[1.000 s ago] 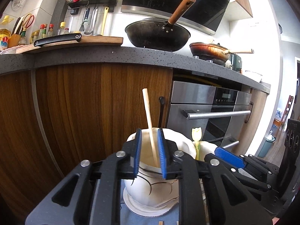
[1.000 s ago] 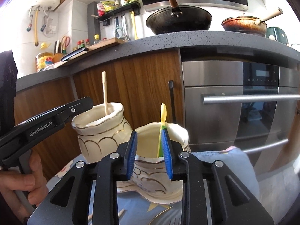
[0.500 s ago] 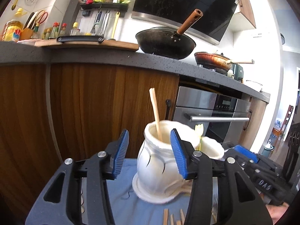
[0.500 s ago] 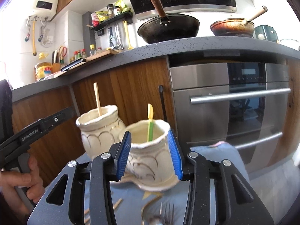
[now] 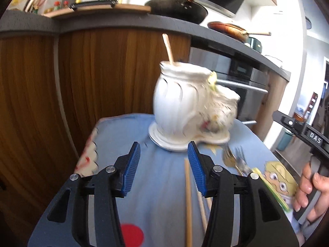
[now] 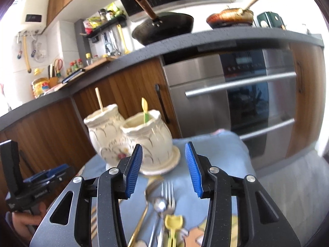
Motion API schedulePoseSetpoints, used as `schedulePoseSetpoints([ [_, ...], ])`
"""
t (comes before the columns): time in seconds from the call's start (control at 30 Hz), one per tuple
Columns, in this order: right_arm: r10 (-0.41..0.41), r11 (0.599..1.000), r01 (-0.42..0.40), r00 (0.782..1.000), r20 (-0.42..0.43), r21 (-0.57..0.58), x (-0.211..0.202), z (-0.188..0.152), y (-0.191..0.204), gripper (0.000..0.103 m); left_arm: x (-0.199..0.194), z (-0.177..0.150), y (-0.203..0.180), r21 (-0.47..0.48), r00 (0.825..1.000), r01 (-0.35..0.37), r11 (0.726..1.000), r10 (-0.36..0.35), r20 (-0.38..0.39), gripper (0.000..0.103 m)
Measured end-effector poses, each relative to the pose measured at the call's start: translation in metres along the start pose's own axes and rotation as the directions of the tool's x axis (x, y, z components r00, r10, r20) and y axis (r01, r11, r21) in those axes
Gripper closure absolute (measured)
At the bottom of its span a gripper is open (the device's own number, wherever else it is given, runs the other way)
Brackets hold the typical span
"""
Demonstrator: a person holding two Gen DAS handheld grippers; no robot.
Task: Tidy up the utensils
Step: 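Grasp another chopstick with the left tool while the right tool grasps yellow tongs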
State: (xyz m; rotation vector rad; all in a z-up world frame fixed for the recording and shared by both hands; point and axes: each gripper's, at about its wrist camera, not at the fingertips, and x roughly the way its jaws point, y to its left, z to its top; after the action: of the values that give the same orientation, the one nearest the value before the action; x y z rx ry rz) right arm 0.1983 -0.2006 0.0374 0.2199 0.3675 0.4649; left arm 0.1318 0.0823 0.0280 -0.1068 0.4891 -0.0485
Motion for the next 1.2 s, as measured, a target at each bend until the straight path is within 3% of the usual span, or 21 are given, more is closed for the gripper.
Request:
schedulePoseSetpoints([
  [0.13, -0.019, 1.0, 0.021, 0.995, -0.096, 0.011, 0.0, -0.015, -0.008, 0.053, 0.01, -0.017, -0.011, 0.052, 0.996, 0.004, 0.999, 0.0, -0.085, 0.055],
  [0.23, -0.053, 0.999, 0.051, 0.983, -0.177, -0.018, -0.002, -0.024, -0.011, 0.053, 0.009, -0.024, -0.023, 0.116, 0.996, 0.001, 0.993, 0.01, -0.094, 0.055],
  [0.5, -0.113, 0.977, 0.038, 0.925, -0.362, -0.208, -0.01, -0.054, 0.002, 0.054, 0.021, -0.026, -0.026, 0.152, 0.985, -0.022, 0.988, 0.047, -0.165, 0.055],
  [0.73, -0.119, 0.967, 0.008, 0.898, -0.423, -0.254, -0.013, -0.072, 0.005, 0.076, 0.033, -0.027, -0.025, 0.15, 0.972, -0.013, 0.989, 0.047, -0.229, 0.056],
  [1.07, -0.061, 0.974, -0.048, 0.887, -0.459, -0.221, -0.011, -0.064, 0.006, 0.076, 0.037, -0.029, -0.026, 0.154, 0.968, -0.001, 0.988, 0.039, -0.247, 0.058],
  [1.2, -0.066, 0.969, -0.061, 0.871, -0.487, -0.24, -0.004, -0.07, 0.008, 0.077, 0.038, -0.03, -0.027, 0.157, 0.967, 0.0, 0.988, 0.04, -0.253, 0.06],
])
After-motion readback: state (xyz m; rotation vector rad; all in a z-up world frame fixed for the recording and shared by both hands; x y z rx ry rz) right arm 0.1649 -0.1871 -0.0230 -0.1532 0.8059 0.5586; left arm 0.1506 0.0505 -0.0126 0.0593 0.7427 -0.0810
